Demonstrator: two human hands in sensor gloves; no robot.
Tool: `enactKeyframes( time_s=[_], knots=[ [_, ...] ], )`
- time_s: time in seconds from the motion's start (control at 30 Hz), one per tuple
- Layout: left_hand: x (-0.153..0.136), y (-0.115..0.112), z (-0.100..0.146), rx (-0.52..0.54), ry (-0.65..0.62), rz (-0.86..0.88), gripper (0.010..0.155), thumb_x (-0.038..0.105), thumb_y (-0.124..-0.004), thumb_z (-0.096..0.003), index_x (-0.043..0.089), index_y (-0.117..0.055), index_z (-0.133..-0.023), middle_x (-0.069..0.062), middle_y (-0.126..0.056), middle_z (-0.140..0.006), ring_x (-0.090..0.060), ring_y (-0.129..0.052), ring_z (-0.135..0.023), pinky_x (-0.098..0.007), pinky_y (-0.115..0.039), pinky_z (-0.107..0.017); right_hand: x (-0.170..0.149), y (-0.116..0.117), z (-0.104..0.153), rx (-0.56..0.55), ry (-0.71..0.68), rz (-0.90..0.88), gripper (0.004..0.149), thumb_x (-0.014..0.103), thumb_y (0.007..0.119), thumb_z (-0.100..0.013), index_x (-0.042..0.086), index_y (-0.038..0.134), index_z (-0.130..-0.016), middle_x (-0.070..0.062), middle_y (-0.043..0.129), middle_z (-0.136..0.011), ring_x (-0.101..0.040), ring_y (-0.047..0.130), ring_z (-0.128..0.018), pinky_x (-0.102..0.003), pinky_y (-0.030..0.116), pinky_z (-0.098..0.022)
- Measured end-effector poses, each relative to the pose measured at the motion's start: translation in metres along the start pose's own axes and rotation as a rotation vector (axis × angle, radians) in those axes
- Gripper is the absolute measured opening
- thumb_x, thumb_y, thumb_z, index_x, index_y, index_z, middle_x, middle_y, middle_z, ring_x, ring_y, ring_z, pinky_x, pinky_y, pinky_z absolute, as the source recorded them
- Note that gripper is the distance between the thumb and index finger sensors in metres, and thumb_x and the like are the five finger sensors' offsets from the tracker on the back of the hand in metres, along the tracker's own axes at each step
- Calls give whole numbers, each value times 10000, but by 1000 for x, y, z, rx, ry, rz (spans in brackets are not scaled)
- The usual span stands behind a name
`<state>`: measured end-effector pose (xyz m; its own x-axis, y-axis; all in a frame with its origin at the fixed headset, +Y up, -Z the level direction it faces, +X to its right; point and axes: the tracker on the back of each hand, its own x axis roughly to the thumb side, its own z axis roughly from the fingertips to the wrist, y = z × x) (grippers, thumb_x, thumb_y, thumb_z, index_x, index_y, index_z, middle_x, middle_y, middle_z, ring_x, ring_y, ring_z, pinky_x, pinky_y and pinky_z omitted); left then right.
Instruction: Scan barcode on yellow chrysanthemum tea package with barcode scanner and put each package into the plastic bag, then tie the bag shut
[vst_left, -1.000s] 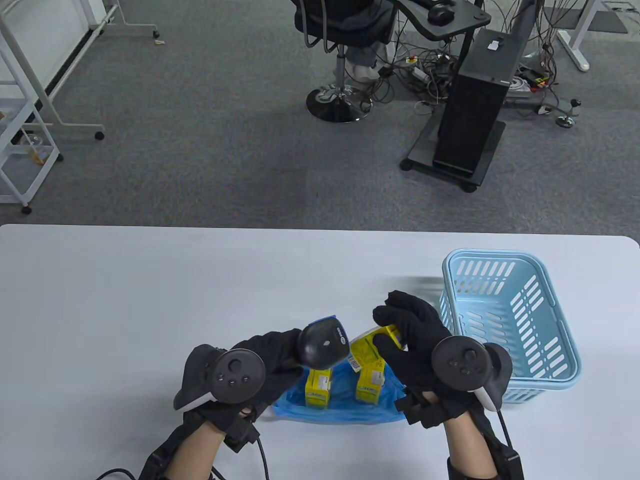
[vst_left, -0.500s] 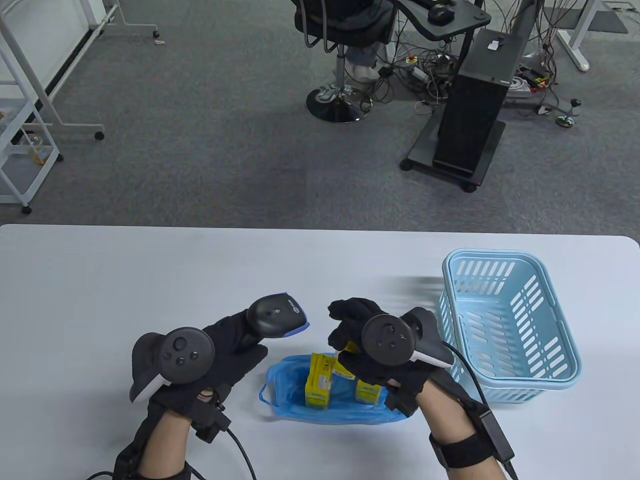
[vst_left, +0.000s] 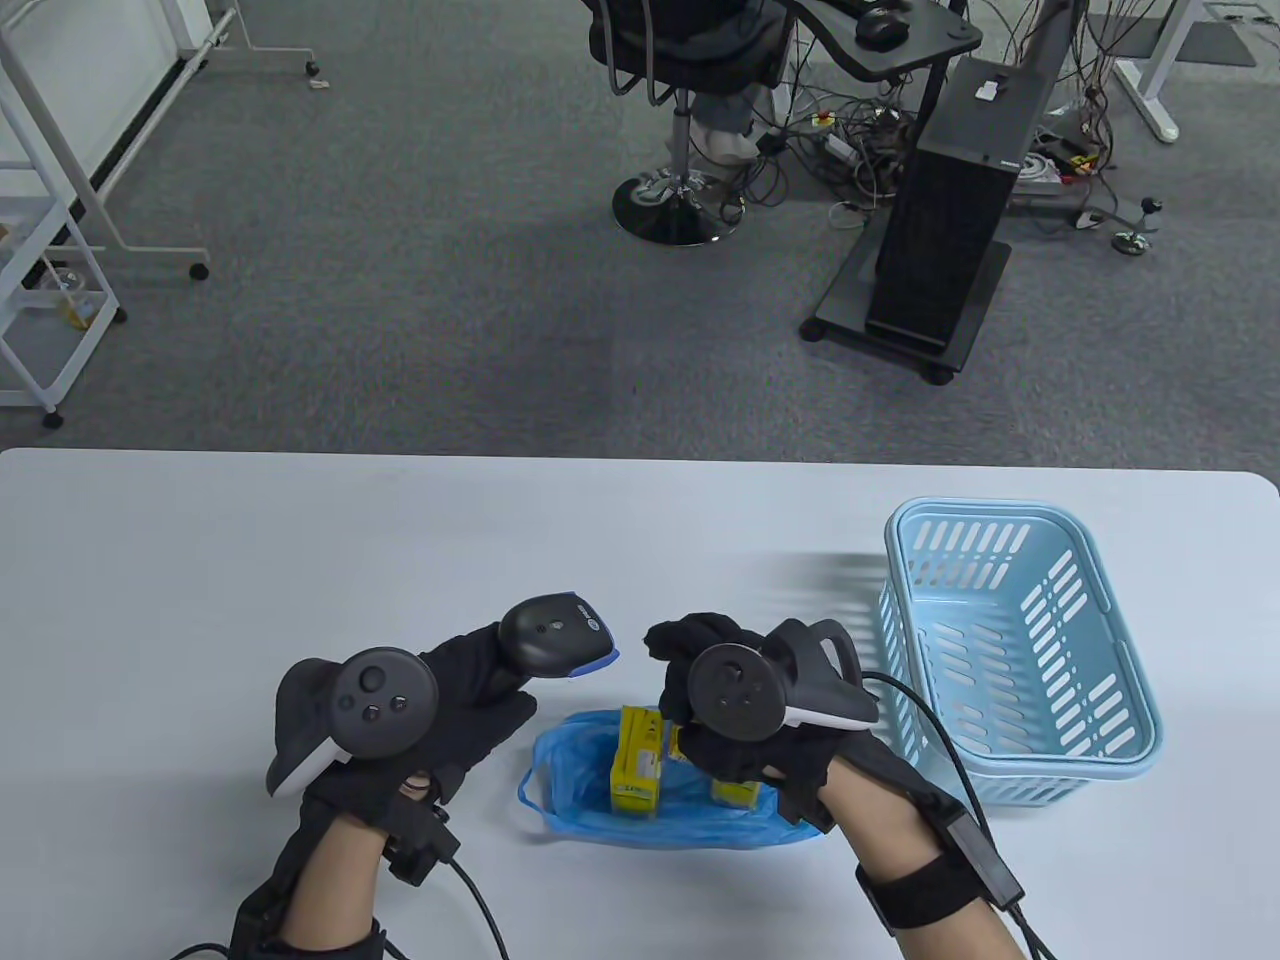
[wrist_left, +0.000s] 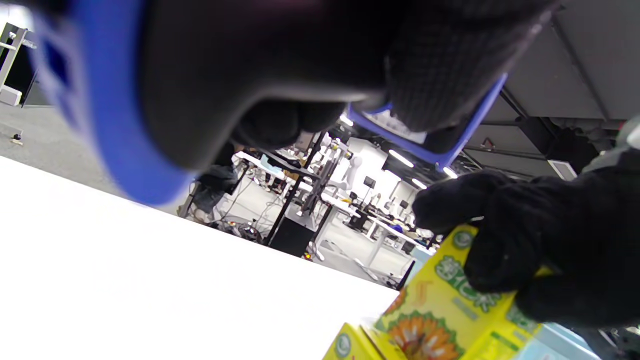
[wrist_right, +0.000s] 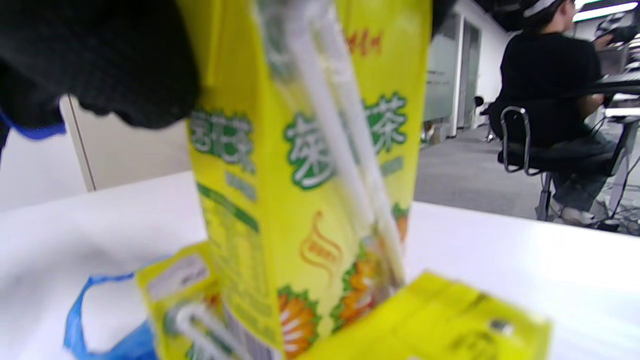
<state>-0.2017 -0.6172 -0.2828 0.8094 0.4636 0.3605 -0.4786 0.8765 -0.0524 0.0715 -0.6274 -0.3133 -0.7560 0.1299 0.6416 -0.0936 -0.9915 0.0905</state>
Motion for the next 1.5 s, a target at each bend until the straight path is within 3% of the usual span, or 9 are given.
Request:
enactKeyframes(
  time_s=[0.1, 0.27, 0.47, 0.63, 0.83, 0.9, 1.03, 1.23, 1.5],
  knots=[
    [0, -1, 0, -3, 1, -5, 632, 502, -875, -476, 218, -719, -1020, -49, -924, -858, -217, -1032, -645, -482, -830, -530, 9, 18, -4, 42, -21, 36, 410, 412, 881, -290, 302, 830, -682, -40, 497, -1083, -285, 563, -1003, -456, 635, -712],
    [-5, -3, -1, -5, 19, 1, 631, 500, -878, -474, 218, -723, -1017, -50, -926, -857, -218, -1033, -644, -482, -831, -529, 12, 41, -7, 74, -23, 59, 570, 413, 886, -289, 246, 762, -820, -113, 280, -1118, -297, 527, -999, -447, 644, -708],
    [-9, -6, -4, -17, 30, 7, 633, 501, -876, -475, 217, -720, -1018, -52, -925, -857, -220, -1032, -644, -483, -830, -529, 15, 61, -7, 78, -45, 116, 942, 395, 909, -274, 74, 484, -1052, -190, 56, -1063, -318, 484, -991, -431, 644, -707],
    [-14, -8, -5, -22, 50, 4, 630, 509, -884, -470, 238, -733, -1017, -44, -932, -861, -226, -1035, -650, -488, -829, -531, 16, 65, -2, 66, -46, 144, 945, 389, 897, -284, 57, 461, -1054, -178, 96, -1068, -321, 487, -988, -418, 629, -710],
    [-28, -14, -3, -7, 131, -30, 620, 567, -897, -450, 273, -801, -989, -91, -843, -949, -277, -971, -743, -526, -782, -574, 2, 45, 28, -66, 79, 75, 963, 503, 840, -300, 78, 453, -1072, -173, 152, -1095, -364, 404, -1031, -547, 529, -738],
    [-36, -18, -4, -15, 172, -26, 621, 569, -893, -451, 272, -796, -988, -57, -894, -844, -222, -993, -632, -507, -803, -550, -7, 41, 39, -87, 150, 50, 956, 518, 819, -320, 69, 445, -1077, -189, 164, -1096, -384, 388, -1030, -568, 526, -732],
    [-55, -28, -4, -29, 243, -7, 658, 582, -890, -438, 227, -803, -984, -61, -921, -775, -212, -1006, -551, -496, -821, -519, -21, 36, 56, -79, 255, -31, 958, 513, 812, -329, 59, 432, -1083, -197, 184, -1102, -406, 381, -1031, -595, 505, -730],
    [-108, -66, 4, -18, 433, 64, 724, 557, -882, -421, 134, -766, -997, -77, -956, -760, -215, -1054, -533, -471, -858, -456, -37, 41, 75, -57, 374, -26, 974, 546, 796, -324, 54, 434, -1083, -206, 222, -1104, -411, 423, -1026, -596, 524, -720],
    [-127, -88, 7, -87, 563, 24, 738, 538, -835, -446, 91, -720, -1022, -89, -956, -776, -218, -1058, -542, -463, -861, -450, -46, 59, 90, -19, 512, -70, 963, 554, 752, -348, 41, 401, -1083, -216, 220, -1098, -419, 430, -1019, -591, 536, -712]
  ],
)
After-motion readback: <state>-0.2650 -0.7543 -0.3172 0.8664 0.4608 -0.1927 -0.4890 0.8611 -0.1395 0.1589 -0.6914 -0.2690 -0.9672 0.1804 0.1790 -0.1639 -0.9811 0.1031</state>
